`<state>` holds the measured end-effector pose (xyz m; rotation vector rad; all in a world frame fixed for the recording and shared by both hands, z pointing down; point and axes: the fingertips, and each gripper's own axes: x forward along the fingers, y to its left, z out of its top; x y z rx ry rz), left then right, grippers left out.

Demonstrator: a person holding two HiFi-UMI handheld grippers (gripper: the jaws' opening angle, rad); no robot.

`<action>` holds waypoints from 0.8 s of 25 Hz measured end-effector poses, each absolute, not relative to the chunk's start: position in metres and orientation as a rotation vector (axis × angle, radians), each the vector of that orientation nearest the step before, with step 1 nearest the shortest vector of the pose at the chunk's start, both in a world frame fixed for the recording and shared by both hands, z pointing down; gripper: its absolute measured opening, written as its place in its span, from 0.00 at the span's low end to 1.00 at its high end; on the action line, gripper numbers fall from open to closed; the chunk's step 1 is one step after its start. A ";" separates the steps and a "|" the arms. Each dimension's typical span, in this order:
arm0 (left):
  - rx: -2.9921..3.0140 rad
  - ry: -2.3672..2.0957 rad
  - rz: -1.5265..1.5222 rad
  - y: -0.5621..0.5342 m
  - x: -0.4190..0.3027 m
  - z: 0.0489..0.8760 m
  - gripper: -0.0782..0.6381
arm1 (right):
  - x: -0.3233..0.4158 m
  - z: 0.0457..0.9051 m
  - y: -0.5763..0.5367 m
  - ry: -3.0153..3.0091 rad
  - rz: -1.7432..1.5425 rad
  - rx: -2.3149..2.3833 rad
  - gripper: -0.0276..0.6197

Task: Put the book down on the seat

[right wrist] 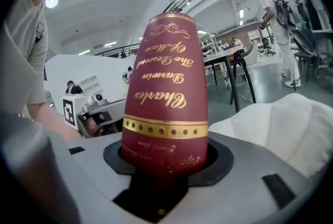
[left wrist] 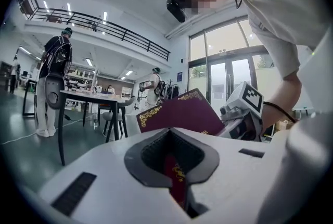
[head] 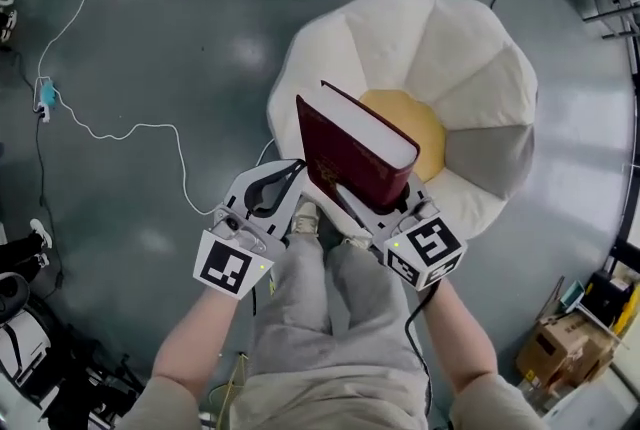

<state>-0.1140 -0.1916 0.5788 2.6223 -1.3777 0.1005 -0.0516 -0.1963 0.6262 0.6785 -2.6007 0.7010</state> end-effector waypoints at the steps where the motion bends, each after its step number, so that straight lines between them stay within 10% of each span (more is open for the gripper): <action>1: 2.624 -1.371 0.106 -0.195 -0.114 0.598 0.12 | -0.054 0.650 -0.198 -2.586 0.686 0.674 0.39; 20: 2.467 -1.380 0.128 -0.195 -0.125 0.880 0.12 | -0.109 0.968 -0.181 -2.437 0.895 0.362 0.39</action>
